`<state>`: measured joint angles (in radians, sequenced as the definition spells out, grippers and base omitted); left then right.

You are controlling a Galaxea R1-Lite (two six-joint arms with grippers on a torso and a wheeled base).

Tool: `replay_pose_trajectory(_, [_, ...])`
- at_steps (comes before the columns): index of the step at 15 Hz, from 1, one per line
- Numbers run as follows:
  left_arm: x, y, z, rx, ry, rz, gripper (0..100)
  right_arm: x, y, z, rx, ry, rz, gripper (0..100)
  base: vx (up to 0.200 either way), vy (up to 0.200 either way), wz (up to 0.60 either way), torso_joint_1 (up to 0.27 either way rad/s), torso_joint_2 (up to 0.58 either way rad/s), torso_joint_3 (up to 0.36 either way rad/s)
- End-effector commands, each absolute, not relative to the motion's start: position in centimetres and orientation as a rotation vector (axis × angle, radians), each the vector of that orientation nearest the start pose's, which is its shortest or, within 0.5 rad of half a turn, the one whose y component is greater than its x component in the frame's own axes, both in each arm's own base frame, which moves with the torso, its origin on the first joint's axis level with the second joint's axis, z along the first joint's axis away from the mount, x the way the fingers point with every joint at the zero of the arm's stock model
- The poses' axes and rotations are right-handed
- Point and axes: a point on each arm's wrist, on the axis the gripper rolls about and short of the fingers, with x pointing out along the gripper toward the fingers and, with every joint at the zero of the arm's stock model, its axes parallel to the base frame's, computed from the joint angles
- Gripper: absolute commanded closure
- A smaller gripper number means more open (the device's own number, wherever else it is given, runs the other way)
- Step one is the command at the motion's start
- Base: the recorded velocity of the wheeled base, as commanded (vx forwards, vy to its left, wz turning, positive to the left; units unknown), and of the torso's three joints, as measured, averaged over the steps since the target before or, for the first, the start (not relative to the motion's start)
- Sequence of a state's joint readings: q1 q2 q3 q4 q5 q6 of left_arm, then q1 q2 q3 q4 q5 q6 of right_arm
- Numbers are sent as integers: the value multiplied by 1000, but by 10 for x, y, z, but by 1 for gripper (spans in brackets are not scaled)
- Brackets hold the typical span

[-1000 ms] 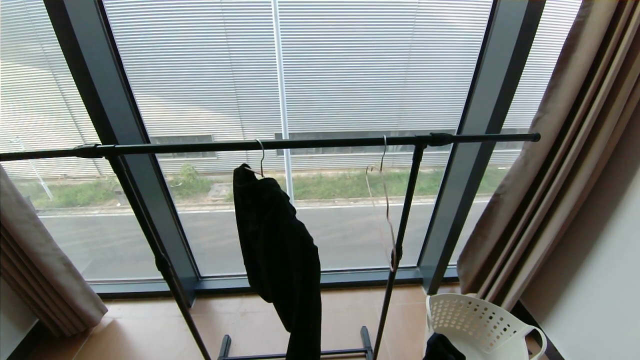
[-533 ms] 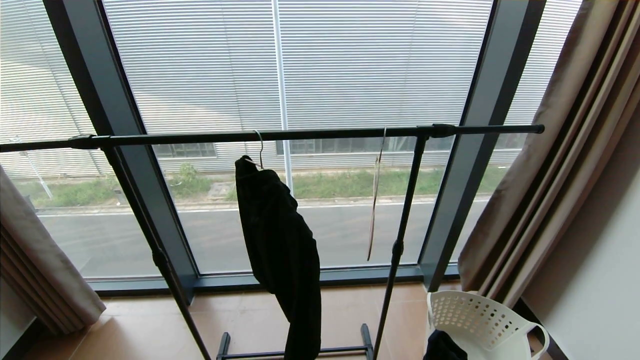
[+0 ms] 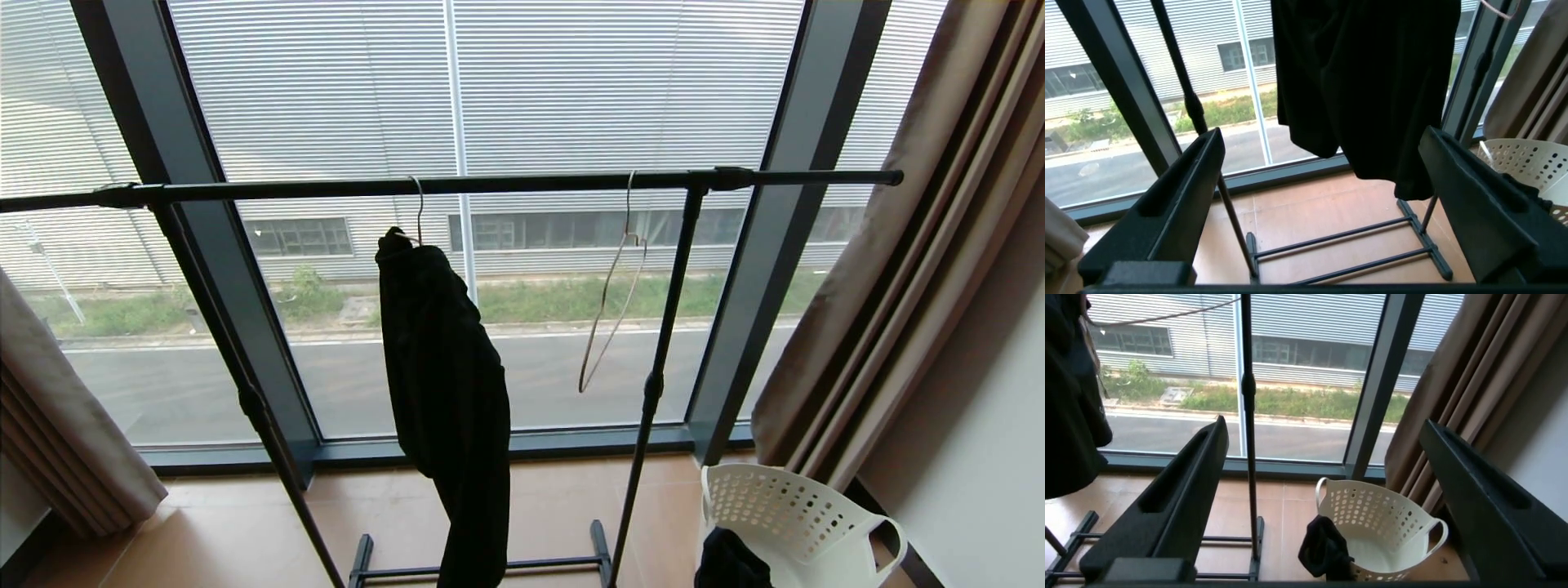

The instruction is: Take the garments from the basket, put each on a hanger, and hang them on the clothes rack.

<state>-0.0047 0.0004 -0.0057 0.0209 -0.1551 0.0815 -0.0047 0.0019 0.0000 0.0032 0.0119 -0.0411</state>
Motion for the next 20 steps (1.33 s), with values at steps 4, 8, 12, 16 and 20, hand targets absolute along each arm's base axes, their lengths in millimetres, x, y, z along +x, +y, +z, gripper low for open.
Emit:
replay_pose_trajectory(4, [-24, -3, 75, 80, 7, -162, 0, -23, 0, 75, -41, 4, 8, 0, 0, 0, 0, -216, 535, 306])
replay_pose_trajectory(8, [-24, -3, 75, 80, 7, -162, 0, -23, 0, 75, -41, 4, 8, 0, 0, 0, 0, -218, 541, 327])
replay_pose_trajectory(12, [-24, -3, 75, 80, 7, -162, 0, -23, 0, 75, -41, 4, 8, 0, 0, 0, 0, -193, 519, 326])
replay_pose_trajectory(16, [-24, -3, 75, 80, 7, -162, 0, -23, 0, 75, -41, 4, 8, 0, 0, 0, 0, -171, 498, 327])
replay_pose_trajectory(20, [-24, -3, 75, 80, 7, -162, 0, -23, 0, 75, -41, 4, 8, 0, 0, 0, 0, -127, 435, 304])
